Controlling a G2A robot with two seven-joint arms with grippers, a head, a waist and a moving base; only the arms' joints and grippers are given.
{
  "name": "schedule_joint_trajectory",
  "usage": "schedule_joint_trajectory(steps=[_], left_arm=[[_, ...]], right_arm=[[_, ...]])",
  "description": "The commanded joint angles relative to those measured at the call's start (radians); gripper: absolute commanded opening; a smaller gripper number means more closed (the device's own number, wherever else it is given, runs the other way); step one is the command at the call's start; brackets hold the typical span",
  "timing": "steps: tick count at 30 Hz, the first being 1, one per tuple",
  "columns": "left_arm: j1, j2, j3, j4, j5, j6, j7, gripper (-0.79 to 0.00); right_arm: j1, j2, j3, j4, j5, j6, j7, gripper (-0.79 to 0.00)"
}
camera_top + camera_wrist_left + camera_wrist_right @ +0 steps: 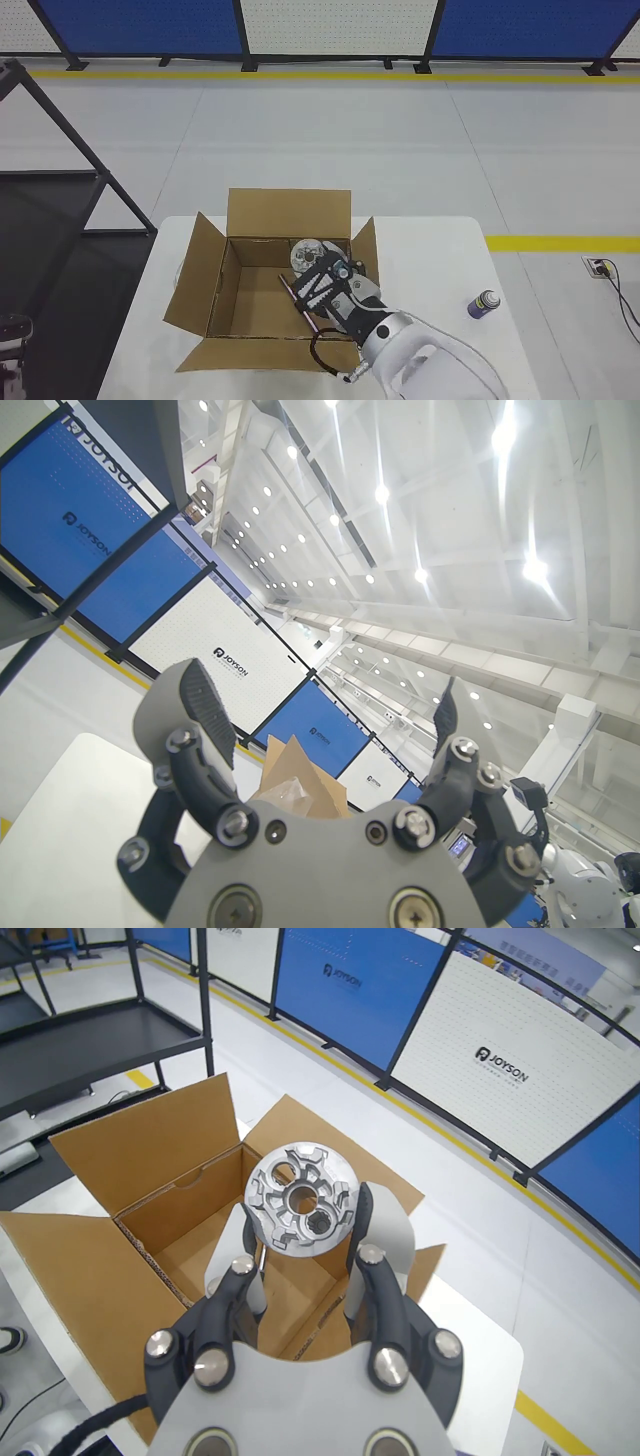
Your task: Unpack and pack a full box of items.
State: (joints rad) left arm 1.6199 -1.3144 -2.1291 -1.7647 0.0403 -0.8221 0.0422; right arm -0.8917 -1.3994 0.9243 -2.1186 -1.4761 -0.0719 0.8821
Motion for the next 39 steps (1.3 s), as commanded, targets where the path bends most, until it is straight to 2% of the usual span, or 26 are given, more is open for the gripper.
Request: schedule_joint_trajectory(steps=[1, 5, 7, 14, 18, 32, 39], left_arm=[[0.0, 0.0, 0.0, 0.0, 0.0, 0.0, 0.0, 0.0], [0.0, 0.0, 0.0, 0.0, 0.0, 0.0, 0.0, 0.0], [0.0, 0.0, 0.0, 0.0, 0.0, 0.0, 0.0, 0.0], [0.0, 0.0, 0.0, 0.0, 0.0, 0.0, 0.0, 0.0], [0.0, 0.0, 0.0, 0.0, 0.0, 0.0, 0.0, 0.0], [0.0, 0.0, 0.0, 0.0, 0.0, 0.0, 0.0, 0.0], [0.0, 0.0, 0.0, 0.0, 0.0, 0.0, 0.0, 0.0]], right_arm=[[0.058, -0.014, -0.047, 0.072, -0.002, 0.01, 0.017, -0.785], [0.144, -0.043, -0.124, 0.22, -0.008, 0.059, 0.053, -0.785], [0.186, -0.066, -0.158, 0.31, 0.037, 0.1, 0.048, -0.785], [0.253, -0.112, -0.178, 0.538, 0.119, 0.218, 0.055, -0.785], [0.266, -0.127, -0.181, 0.609, 0.114, 0.273, 0.124, -0.785], [0.255, -0.127, -0.179, 0.612, 0.123, 0.26, 0.104, -0.785], [0.319, -0.157, -0.128, 0.841, 0.347, 0.162, 0.008, -0.785]])
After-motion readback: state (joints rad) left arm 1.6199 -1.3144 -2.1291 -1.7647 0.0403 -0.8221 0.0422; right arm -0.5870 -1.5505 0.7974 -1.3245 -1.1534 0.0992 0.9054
